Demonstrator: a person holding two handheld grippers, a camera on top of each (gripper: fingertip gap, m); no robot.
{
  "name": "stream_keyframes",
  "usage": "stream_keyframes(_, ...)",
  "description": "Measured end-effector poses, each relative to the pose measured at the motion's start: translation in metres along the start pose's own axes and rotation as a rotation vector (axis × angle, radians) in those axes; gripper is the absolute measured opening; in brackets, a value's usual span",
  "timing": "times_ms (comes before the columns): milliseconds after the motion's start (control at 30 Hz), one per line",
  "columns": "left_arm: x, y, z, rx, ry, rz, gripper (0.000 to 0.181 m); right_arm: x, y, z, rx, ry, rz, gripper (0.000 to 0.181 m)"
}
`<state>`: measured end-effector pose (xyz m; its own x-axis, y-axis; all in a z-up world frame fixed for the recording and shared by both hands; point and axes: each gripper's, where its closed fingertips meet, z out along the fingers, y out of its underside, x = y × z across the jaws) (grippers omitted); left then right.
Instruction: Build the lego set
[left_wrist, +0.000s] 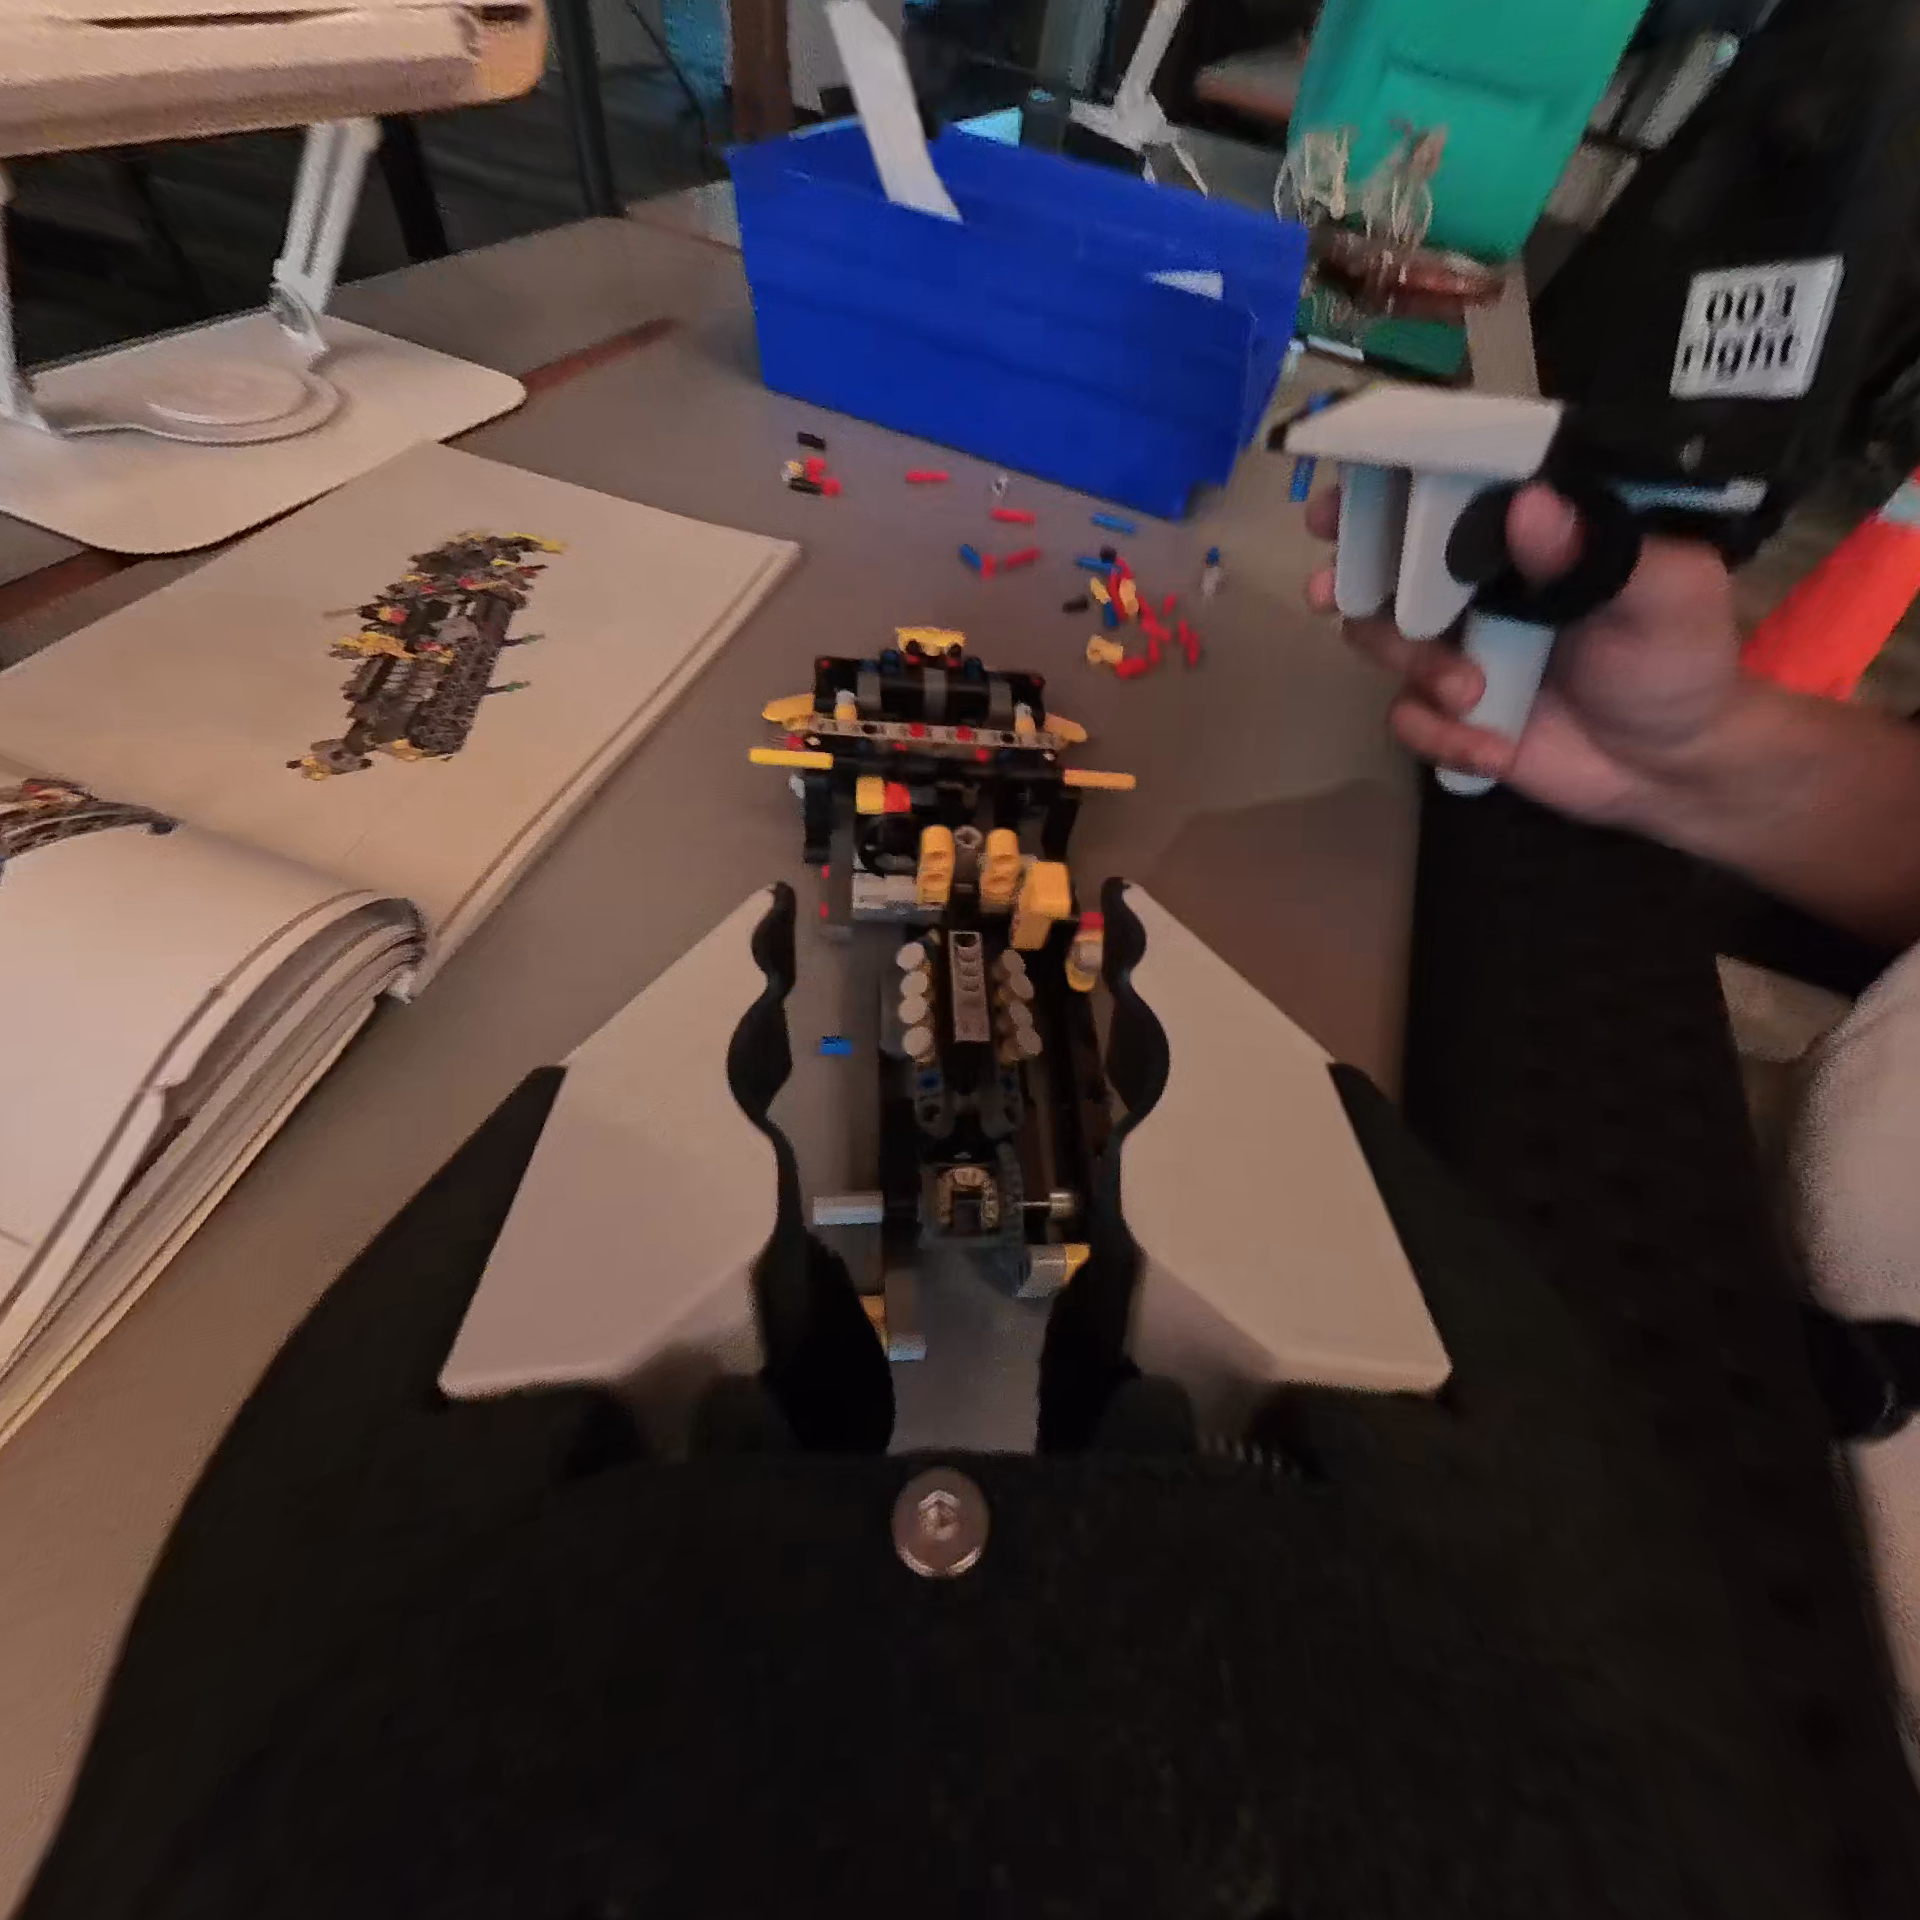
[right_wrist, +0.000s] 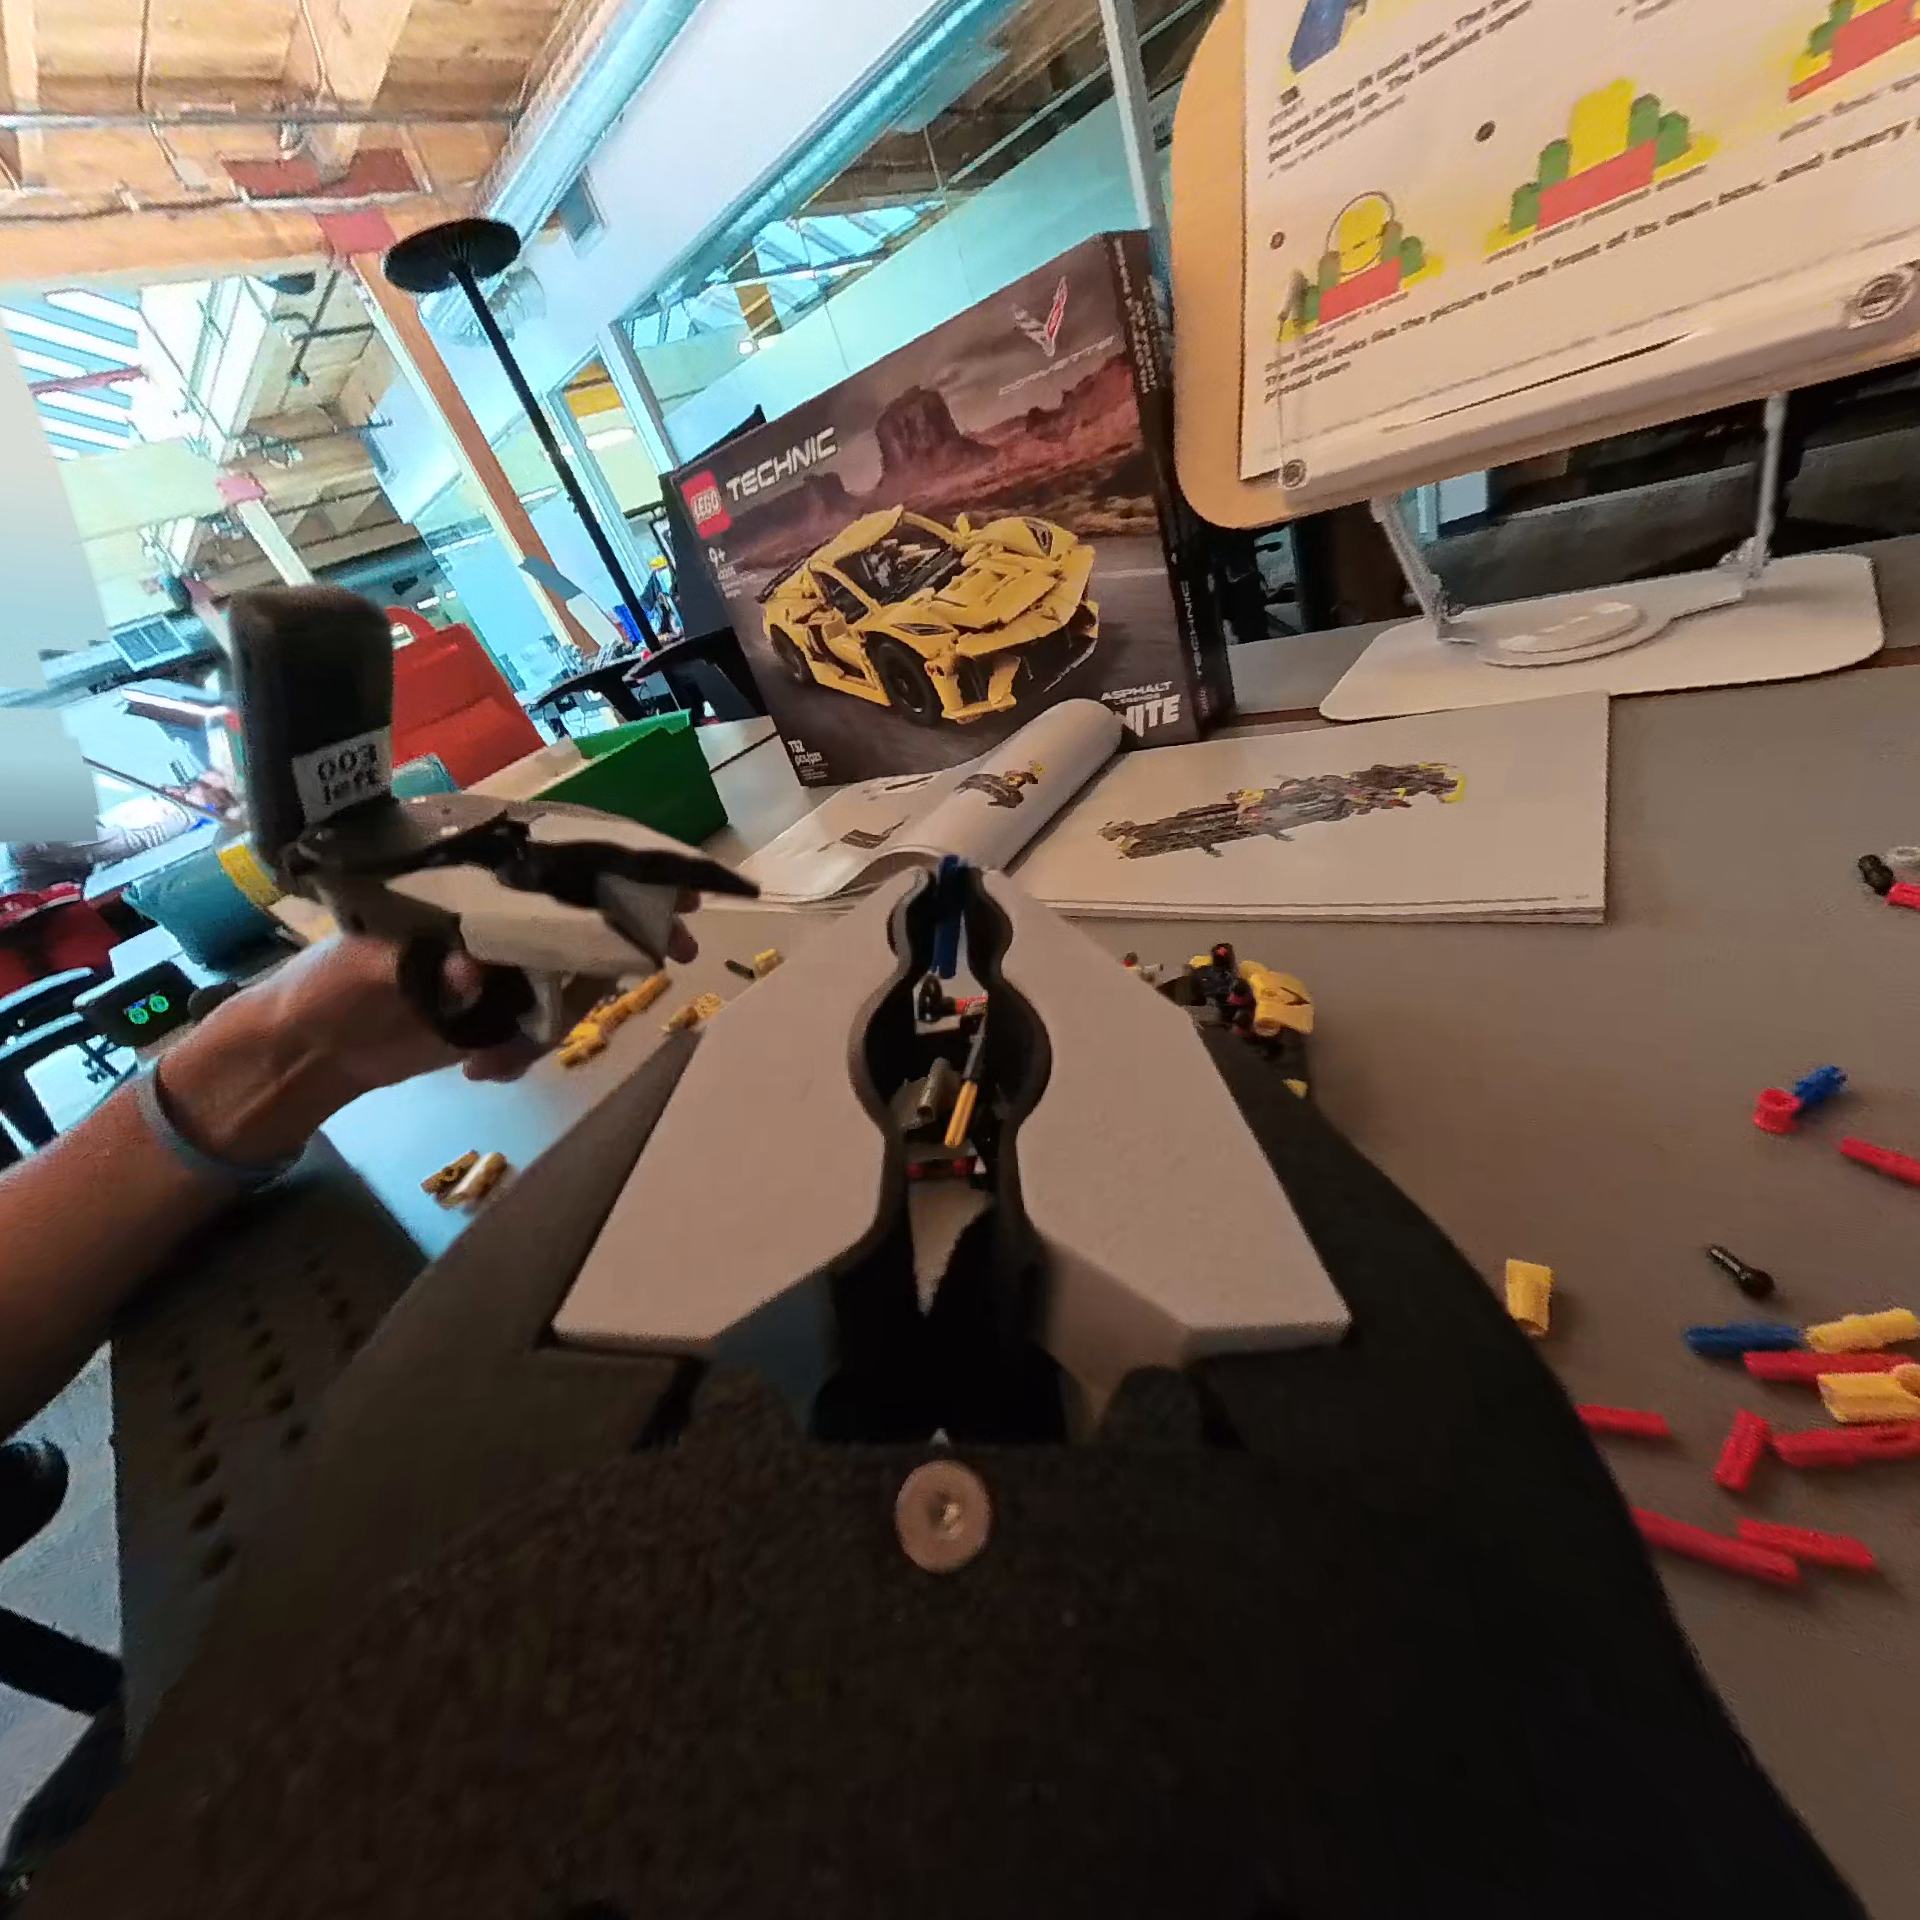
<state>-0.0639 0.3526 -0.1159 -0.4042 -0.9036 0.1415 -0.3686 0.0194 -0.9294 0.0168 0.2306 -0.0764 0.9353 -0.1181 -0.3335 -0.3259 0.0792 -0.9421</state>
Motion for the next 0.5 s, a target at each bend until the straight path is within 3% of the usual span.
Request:
stream_keyframes(233, -0.021, -0.015, -0.012, 0.076, -0.135, -0.009, 0.059, 0.0, 0.009, 0.02, -0.058, 0.008, -0.042, 0.003)
stream_keyframes(500, -0.046, -0.022, -0.022, 0.194, -0.222, -0.011, 0.059, 0.034, -0.005, 0.049, -0.089, 0.073, -0.104, 0.004)
